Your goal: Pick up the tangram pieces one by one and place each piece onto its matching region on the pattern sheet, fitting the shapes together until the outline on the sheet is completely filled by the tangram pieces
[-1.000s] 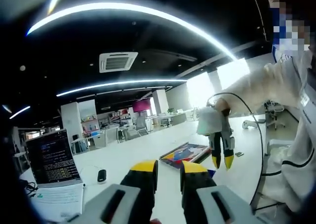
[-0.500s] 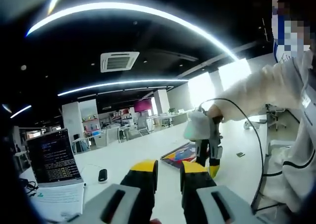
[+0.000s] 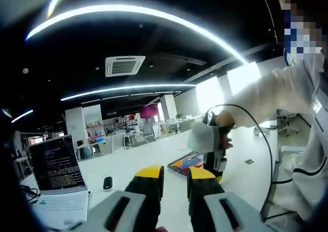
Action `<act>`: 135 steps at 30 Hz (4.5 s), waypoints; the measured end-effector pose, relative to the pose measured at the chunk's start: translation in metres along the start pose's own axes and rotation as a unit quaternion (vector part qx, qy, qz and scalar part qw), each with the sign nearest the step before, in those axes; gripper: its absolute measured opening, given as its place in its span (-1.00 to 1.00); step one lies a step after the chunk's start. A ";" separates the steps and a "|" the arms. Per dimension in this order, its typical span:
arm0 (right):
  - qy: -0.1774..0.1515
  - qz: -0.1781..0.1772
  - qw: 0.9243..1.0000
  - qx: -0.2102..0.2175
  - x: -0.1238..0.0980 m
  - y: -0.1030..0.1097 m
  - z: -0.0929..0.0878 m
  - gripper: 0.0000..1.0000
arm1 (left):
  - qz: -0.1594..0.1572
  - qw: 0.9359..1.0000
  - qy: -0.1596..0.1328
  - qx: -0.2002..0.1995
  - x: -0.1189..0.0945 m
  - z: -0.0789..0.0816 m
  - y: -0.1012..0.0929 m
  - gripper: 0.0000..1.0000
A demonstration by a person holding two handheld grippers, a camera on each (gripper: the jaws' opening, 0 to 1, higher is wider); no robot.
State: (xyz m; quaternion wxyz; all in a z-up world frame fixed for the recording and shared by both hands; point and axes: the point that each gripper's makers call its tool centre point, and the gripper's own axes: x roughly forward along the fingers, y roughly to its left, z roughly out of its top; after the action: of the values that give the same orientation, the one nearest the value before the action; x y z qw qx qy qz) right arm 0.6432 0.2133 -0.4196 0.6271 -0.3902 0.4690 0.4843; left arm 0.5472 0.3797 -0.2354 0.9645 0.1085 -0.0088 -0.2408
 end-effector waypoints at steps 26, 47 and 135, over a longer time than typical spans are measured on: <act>-0.004 0.028 0.995 -0.098 -0.003 0.003 0.005 -0.58 | 0.005 1.000 -0.003 -0.003 -0.003 0.001 0.006 -0.59; -0.013 0.042 0.994 -0.096 -0.003 0.002 0.007 -0.60 | 0.002 1.000 -0.003 -0.001 -0.001 0.000 0.002 -0.59; 0.114 -0.104 0.959 -0.240 -0.024 -0.225 -0.002 -0.60 | -0.041 0.998 0.033 -0.018 0.017 -0.023 -0.012 -0.57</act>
State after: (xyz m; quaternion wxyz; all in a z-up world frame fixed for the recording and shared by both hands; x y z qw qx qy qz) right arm 0.8597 0.1546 -0.3886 0.5050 -0.6282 0.3640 0.4667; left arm 0.5584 0.3656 -0.2606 0.9554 0.0991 0.0315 -0.2764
